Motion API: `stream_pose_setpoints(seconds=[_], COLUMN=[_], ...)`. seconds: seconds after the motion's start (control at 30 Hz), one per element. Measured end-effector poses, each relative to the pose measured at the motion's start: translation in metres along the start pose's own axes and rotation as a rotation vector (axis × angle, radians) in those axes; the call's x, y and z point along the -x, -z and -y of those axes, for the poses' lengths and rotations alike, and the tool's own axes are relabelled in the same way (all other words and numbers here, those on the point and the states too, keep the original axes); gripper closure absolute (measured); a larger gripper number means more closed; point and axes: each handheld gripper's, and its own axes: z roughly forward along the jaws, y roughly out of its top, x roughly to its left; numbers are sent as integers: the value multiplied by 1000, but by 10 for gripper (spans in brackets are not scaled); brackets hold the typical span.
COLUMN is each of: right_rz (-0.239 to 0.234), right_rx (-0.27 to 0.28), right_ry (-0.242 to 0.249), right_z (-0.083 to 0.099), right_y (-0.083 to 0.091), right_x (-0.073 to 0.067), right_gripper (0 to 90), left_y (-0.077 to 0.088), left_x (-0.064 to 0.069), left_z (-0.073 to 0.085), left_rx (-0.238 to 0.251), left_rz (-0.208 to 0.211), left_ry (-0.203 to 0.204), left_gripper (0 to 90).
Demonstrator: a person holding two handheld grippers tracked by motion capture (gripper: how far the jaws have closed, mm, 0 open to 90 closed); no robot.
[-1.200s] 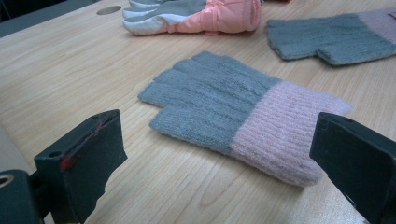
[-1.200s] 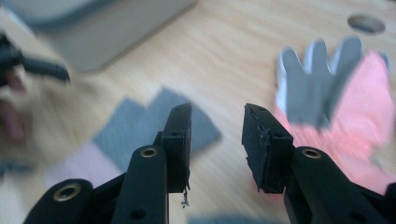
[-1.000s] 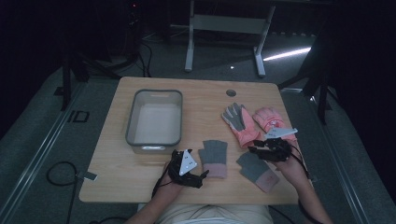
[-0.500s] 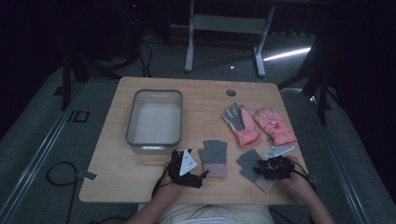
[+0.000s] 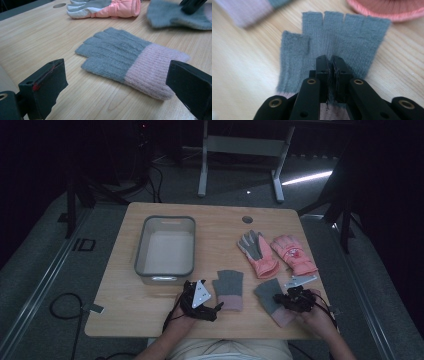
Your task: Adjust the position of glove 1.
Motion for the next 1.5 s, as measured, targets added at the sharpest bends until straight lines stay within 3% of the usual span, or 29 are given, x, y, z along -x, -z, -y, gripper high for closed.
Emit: stream_pose_setpoints(seconds=[0.1, 0.27, 0.57, 0.63, 0.73, 0.87, 1.3, 1.5], right_rz=[4, 48, 192, 192, 242, 271, 308, 285], right_rx=[59, 155, 222, 228, 214, 178, 98, 102], right_ry=[-17, -131, -300, -319, -357, -378, -421, -412], right_z=[-6, -15, -11, -9, 2, 9, 26, 31], right_y=[19, 47, 64, 63, 52, 39, 2, -3], right_x=[-8, -17, -30, -31, -34, -31, -14, -10], right_gripper=[849, 851, 850, 849, 849, 849, 826, 792], left_y=[0, 0, 0, 0, 0, 0, 1, 0], left_x=[0, 0, 0, -1, -1, 0, 0, 0], left_z=[0, 0, 0, 0, 0, 0, 0, 0], left_rx=[0, 0, 2, 3, 5, 4, 5, 5], left_rz=[0, -4, 0, 5, 5, 2, 5, 4], left_ry=[0, -4, -3, 0, 6, -4, -3, -3], left_gripper=[27, 26, 26, 26, 26, 27, 26, 26])
